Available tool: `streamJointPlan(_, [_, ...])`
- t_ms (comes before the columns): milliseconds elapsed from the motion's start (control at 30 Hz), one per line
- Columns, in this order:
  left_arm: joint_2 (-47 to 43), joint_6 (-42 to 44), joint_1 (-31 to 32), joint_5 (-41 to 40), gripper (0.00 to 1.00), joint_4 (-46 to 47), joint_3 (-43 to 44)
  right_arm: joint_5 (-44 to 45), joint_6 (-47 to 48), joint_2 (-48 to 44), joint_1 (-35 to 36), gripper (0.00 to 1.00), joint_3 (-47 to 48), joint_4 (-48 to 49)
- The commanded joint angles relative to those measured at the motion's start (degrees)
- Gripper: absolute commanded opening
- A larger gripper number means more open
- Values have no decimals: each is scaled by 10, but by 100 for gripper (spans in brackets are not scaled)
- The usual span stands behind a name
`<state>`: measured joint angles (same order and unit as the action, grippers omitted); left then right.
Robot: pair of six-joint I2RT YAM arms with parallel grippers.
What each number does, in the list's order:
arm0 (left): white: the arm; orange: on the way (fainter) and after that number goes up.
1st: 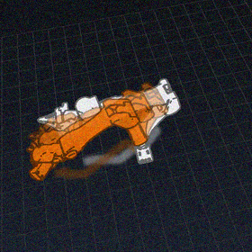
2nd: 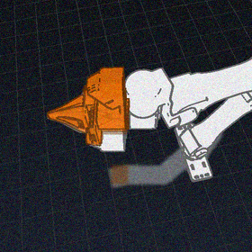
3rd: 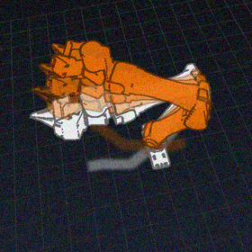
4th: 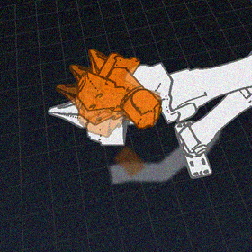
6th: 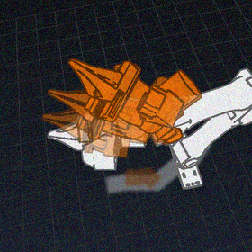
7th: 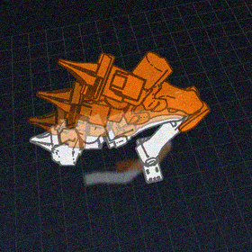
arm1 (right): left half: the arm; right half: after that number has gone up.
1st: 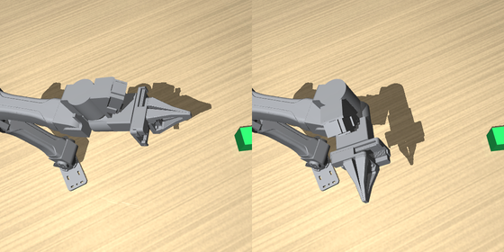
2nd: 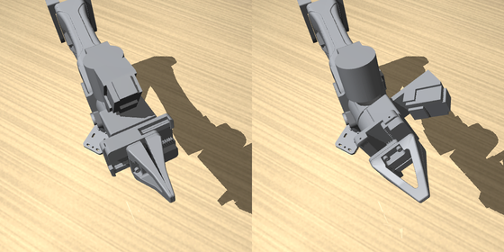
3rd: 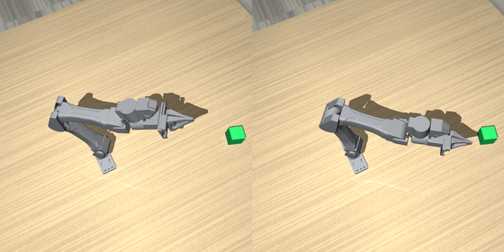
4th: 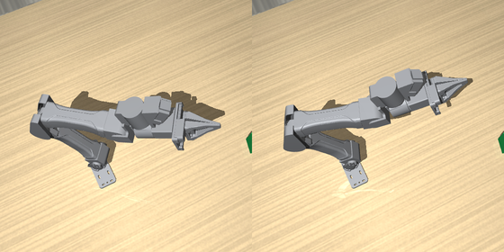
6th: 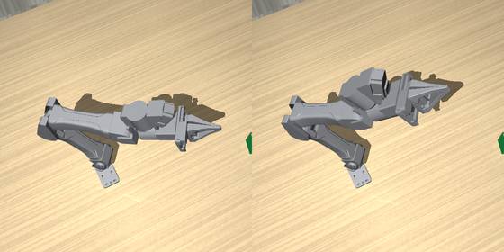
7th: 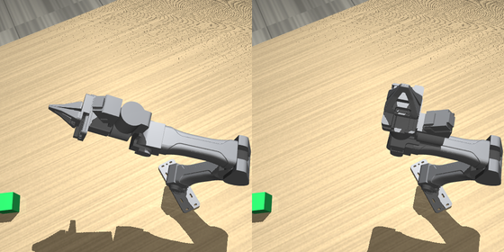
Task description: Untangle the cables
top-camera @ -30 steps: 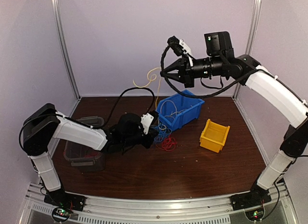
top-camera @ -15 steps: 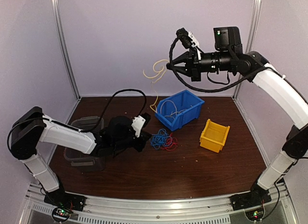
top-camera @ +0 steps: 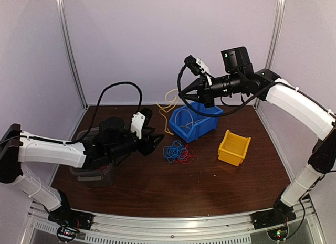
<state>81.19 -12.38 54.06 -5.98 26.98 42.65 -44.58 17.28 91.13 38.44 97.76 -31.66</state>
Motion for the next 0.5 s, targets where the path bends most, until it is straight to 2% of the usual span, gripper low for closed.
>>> streamJointPlan(0, [34, -16, 0, -12, 51, 23, 50, -11, -14, -20, -3, 0, -6, 32])
streamJointPlan(333, [117, 12, -4, -94, 50, 14, 135, -19, -30, -9, -3, 0, 8, 37])
streamJointPlan(467, [142, 17, -9, -87, 32, 18, 159, -16, -31, -9, -2, 0, 10, 36])
